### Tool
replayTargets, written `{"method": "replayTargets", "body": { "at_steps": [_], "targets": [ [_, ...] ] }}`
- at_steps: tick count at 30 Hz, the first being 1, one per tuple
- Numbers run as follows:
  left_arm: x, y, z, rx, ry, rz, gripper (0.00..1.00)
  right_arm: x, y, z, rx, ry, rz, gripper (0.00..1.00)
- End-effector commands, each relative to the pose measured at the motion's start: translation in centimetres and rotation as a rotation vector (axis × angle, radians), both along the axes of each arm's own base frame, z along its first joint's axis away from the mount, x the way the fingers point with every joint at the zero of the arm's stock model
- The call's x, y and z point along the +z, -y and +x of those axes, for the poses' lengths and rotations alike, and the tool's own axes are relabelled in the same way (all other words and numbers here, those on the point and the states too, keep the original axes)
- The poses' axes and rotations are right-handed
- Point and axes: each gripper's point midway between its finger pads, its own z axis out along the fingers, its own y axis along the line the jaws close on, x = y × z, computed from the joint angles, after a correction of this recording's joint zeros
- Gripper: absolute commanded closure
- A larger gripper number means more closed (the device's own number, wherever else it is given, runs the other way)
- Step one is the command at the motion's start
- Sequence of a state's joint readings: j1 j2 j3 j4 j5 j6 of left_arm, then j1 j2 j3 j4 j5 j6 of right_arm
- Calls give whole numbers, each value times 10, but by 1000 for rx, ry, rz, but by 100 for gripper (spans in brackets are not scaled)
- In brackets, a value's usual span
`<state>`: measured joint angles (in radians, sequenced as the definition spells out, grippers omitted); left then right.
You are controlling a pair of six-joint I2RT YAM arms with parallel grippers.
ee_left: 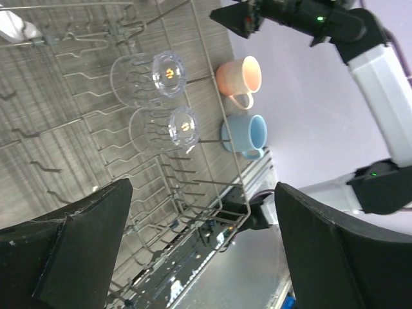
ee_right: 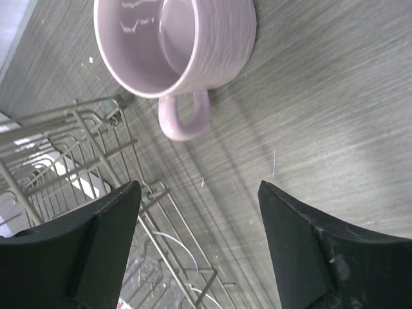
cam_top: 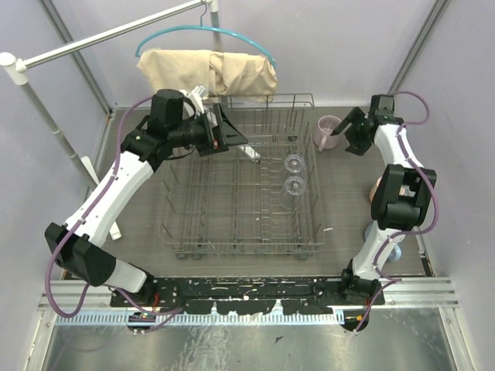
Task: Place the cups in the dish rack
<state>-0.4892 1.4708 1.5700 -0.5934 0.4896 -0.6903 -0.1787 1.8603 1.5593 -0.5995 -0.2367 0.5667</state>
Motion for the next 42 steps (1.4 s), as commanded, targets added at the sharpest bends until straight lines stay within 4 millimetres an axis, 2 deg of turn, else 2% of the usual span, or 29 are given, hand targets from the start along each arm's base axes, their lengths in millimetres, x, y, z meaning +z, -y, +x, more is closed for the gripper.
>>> {"method": "replayTargets", "body": {
  "at_steps": [1,6,11,15,20,23,28,30,33,35,38,42],
  "targets": [
    [39,7,-2,-49,45,-200,1,31,10,39,-57,132,-11,23],
    [42,6,1,-52,37,-238,2,13,13,60,-110,130,32,27],
    [36,-1,5,-26,40,-175,2,0,7,85,-116,125,58,25],
    [32,-10,8,7,63,-131,1,-11,4,102,-128,115,60,25],
    [43,-28,10,94,159,-128,2,-25,0,115,-119,85,57,29],
    [51,-32,11,97,205,-154,2,-26,0,120,-113,83,53,38],
    [55,-32,11,45,207,-172,2,-32,1,121,-100,65,40,52],
    [55,-33,12,48,217,-171,2,-36,0,119,-92,55,36,64],
    [53,-34,11,45,223,-171,2,-47,1,115,-81,27,33,70],
    [53,-35,11,44,223,-168,2,-52,-1,113,-70,14,35,81],
    [52,-36,11,44,215,-166,2,-61,-3,108,-56,-15,37,88],
    [50,-38,9,44,210,-165,2,-74,-5,105,-43,-40,46,93]
  ]
}}
